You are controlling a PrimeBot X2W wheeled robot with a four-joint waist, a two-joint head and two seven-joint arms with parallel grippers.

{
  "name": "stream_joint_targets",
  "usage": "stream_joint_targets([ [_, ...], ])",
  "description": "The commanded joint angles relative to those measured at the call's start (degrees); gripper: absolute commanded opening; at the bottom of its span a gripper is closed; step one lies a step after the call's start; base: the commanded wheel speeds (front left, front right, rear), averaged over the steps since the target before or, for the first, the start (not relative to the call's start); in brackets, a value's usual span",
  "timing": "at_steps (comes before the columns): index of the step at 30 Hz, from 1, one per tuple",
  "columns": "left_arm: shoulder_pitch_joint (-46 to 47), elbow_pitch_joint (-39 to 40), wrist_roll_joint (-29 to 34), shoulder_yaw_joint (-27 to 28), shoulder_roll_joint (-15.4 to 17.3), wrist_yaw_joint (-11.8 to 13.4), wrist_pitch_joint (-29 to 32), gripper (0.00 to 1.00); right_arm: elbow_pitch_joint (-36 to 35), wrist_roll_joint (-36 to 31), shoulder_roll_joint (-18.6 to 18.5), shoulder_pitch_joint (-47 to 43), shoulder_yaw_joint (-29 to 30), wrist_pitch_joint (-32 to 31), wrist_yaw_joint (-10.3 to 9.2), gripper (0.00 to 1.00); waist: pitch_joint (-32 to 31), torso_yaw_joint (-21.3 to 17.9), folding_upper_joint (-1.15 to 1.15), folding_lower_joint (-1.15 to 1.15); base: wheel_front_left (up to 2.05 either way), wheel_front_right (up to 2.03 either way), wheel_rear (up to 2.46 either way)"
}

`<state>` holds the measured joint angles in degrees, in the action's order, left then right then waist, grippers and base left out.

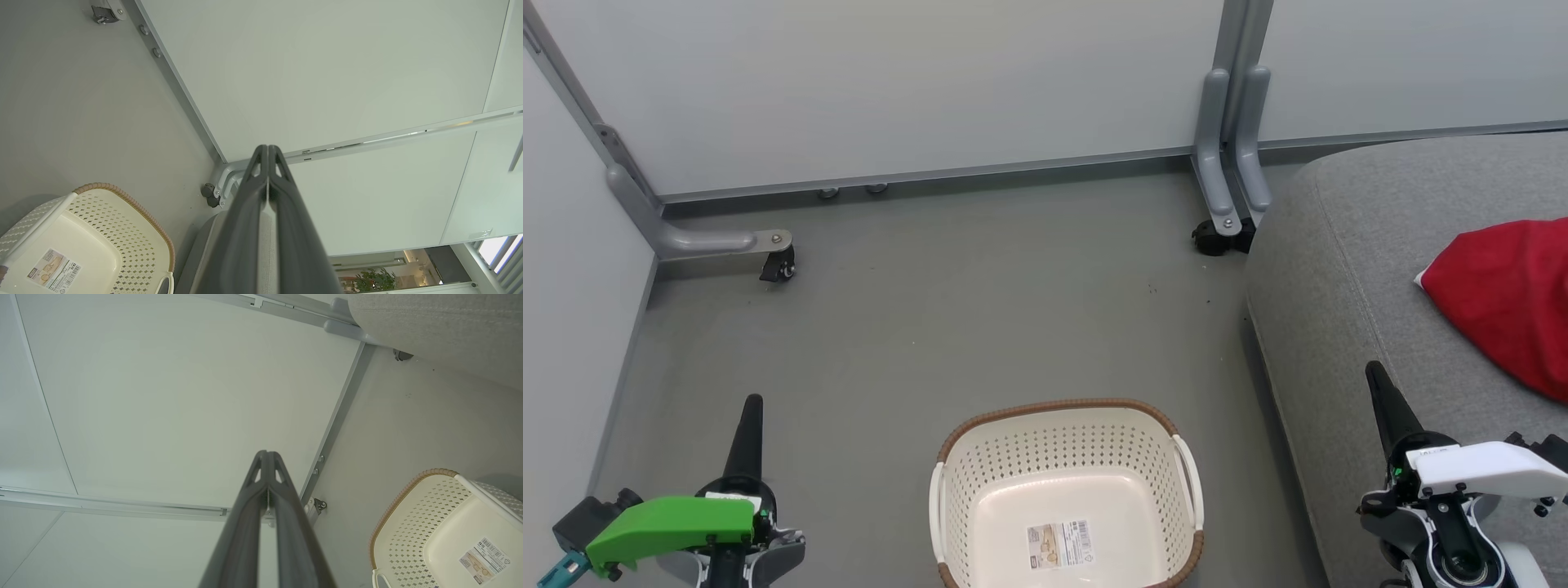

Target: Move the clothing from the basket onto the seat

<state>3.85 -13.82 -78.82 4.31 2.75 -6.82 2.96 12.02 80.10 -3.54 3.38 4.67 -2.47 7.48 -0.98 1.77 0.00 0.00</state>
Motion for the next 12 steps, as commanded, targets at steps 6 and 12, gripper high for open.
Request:
stream_joint_targets([
  [6, 1.6, 0.0, -3.6, 0.8, 0.3, -0.4, 1.0, 0.0, 0.4, 3.4, 0.0, 1.6, 0.5, -1.0, 0.02, 0.0, 0.2, -0.4, 0.0, 0.0, 0.0, 0.0, 0.0],
  [12, 1.9, 0.0, -6.3, 1.2, 0.3, -0.5, 1.7, 0.0, 0.8, 5.7, 0.0, 2.0, 0.7, -1.7, 0.02, 0.0, 0.5, -0.7, 0.0, 0.0, 0.0, 0.0, 0.0],
])
